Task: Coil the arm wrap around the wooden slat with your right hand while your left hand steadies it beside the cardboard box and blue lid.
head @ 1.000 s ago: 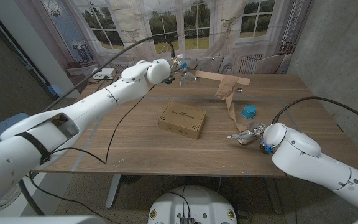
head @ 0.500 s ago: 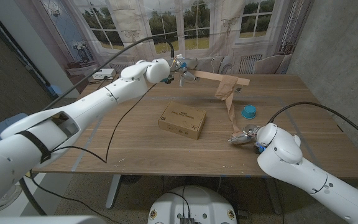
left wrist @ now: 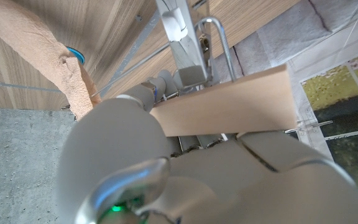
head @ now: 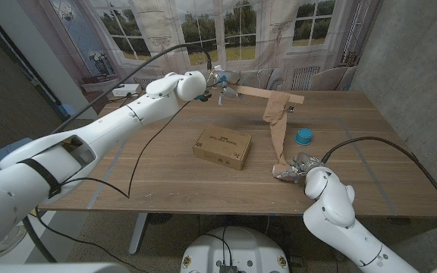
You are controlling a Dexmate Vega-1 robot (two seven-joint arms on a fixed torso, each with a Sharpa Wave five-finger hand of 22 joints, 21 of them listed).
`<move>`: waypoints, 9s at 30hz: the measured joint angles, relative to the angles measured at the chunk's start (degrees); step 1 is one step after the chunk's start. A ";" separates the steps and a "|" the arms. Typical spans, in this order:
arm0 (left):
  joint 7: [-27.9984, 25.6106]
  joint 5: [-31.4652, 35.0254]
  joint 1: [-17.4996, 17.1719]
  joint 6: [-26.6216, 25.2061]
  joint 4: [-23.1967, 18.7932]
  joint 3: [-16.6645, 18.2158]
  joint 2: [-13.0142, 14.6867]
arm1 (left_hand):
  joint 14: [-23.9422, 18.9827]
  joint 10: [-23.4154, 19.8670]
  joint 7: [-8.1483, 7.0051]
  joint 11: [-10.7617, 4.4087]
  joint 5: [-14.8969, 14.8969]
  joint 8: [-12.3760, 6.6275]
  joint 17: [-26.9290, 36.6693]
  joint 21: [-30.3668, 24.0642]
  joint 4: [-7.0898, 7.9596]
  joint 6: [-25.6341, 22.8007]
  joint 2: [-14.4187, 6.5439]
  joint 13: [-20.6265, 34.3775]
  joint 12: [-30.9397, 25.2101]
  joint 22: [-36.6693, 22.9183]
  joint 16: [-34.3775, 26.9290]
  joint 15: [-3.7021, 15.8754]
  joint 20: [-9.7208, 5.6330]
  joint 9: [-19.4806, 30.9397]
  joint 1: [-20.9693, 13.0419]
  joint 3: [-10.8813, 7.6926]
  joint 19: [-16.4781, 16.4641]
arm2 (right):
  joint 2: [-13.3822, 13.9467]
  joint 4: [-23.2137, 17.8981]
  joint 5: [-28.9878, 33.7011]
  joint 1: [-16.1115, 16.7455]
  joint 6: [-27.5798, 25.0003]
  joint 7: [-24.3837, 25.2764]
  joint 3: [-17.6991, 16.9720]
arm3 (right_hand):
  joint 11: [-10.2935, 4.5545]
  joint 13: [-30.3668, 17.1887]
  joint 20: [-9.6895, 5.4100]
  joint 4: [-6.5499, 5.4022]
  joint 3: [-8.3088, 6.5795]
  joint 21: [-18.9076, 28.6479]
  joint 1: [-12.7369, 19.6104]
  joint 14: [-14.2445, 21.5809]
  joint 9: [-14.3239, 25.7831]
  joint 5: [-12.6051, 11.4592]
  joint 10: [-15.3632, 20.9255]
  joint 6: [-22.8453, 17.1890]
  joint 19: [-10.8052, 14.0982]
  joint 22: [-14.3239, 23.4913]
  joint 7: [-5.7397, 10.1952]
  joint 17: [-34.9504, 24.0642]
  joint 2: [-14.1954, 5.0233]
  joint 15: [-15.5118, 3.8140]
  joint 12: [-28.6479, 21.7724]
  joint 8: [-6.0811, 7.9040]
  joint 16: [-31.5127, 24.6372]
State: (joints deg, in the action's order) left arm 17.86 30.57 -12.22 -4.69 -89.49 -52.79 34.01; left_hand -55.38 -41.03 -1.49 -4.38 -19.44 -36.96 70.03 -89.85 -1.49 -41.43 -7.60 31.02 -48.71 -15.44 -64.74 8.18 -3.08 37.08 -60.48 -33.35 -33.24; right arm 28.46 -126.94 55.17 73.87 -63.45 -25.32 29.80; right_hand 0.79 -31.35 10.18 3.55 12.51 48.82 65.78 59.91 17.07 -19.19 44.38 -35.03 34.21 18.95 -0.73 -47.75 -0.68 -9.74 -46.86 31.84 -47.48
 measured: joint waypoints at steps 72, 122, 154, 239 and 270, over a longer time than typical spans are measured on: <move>-7.93 0.35 -2.09 3.72 0.07 -0.06 -2.97 | 0.00 -0.50 0.30 0.50 0.39 0.76 0.00 0.00 -0.48 -1.13 0.00 0.00 0.00 0.55 -0.33 0.00 0.00 -1.14 0.00 -0.48 -0.42 | 4.50 -0.05 -39.13 20.15 72.35 69.41 -28.59 | -1.62 -3.85 -16.79 9.18 -9.30 11.23 2.32 2.75 2.45 0.99 5.70 -3.61 15.68 2.83 -0.88 -10.96 2.32 -1.51 -2.35 0.16 0.24; -7.58 0.44 0.84 9.33 7.25 -3.90 -6.87 | 0.00 -0.70 0.16 0.70 0.66 0.82 0.01 0.24 -0.71 -1.28 0.00 0.00 0.00 1.35 -0.29 0.00 -0.10 -0.29 0.00 -0.71 -0.07 | 10.89 7.87 -46.51 -8.79 69.34 49.86 -21.99 | -1.59 -3.07 -17.04 9.86 -10.53 18.17 3.23 6.72 2.46 1.00 9.37 -5.25 16.34 -0.02 -0.72 -12.23 3.22 -2.87 -1.85 -0.39 2.99; -8.70 -3.72 -1.62 11.79 4.37 -0.38 -4.04 | 1.03 -0.70 0.16 0.70 -0.35 0.47 0.01 0.66 -0.21 -1.28 0.00 0.00 0.00 3.01 0.62 -0.41 0.30 -0.30 0.00 -0.21 2.37 | 10.18 19.02 -62.42 -20.18 64.92 44.82 -20.00 | -1.59 -2.89 -16.78 9.98 -11.22 21.10 3.22 7.56 2.48 1.00 9.38 -5.34 16.10 -2.22 -0.80 -12.98 3.21 -2.87 -1.22 -1.38 4.30; -7.09 -21.73 -4.20 19.46 8.96 6.75 -4.46 | 4.29 -1.32 -0.03 0.50 -4.99 0.36 -0.27 1.33 0.18 -3.12 1.43 0.32 0.68 4.24 3.95 -1.43 0.31 -0.80 1.43 0.18 7.68 | 10.62 29.34 -86.05 -18.67 67.37 35.38 -22.10 | -0.46 -2.78 -17.96 12.49 -18.01 27.95 4.74 13.29 5.31 1.01 13.18 -7.61 20.77 -9.10 -2.45 -19.16 4.73 -2.46 -0.77 -3.37 5.30; -11.87 -17.76 -4.99 17.59 7.79 6.40 -4.59 | 4.29 -1.93 0.00 0.47 -4.99 0.36 -0.27 1.33 0.18 -3.22 1.42 0.42 1.59 4.10 3.95 -1.43 0.31 -1.30 1.41 0.18 7.68 | 5.66 30.58 -76.58 -12.33 82.27 39.94 -18.43 | 0.28 -5.23 -17.85 13.84 -19.36 27.95 4.39 12.09 7.25 1.01 12.65 -7.68 19.39 -8.93 -2.53 -21.37 4.38 -2.57 -0.55 -3.91 5.28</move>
State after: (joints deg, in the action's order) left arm 5.98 12.82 -17.21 12.90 -81.70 -46.40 29.42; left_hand -51.09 -42.95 -1.50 -3.92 -24.43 -36.61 69.77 -88.53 -1.31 -44.65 -6.18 31.45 -47.12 -11.34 -60.79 6.76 -2.77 35.78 -59.07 -33.17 -25.57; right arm 34.12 -96.36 -21.41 61.53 18.82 14.62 11.37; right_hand 1.07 -36.57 -7.67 17.38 -6.84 76.77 70.17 72.00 24.32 -18.18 57.02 -42.71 53.60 10.02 -3.26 -69.12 3.71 -12.31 -47.40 27.93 -42.19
